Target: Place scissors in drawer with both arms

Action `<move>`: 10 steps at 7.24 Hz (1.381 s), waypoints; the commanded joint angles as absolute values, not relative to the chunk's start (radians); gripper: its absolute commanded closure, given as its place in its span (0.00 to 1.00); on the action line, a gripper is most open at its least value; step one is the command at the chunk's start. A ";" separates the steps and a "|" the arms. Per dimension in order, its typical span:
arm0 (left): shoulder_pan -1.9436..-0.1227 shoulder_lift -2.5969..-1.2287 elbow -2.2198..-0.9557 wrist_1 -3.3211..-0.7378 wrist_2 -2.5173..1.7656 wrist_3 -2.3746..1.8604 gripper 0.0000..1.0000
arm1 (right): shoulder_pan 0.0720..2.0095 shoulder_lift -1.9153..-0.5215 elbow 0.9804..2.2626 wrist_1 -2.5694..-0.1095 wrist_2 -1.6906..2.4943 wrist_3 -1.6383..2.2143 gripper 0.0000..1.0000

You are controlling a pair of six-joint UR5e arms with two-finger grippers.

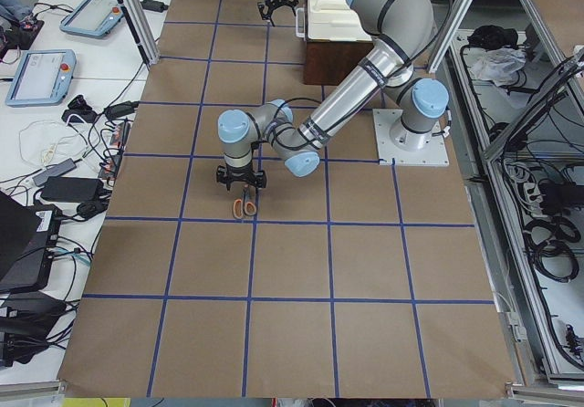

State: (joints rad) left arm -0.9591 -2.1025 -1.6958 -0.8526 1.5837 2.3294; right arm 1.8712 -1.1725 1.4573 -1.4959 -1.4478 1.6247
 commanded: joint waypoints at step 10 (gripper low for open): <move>-0.948 -2.134 -1.726 -0.818 1.557 2.281 0.48 | 1.876 -1.144 1.482 -1.471 -1.427 1.643 0.00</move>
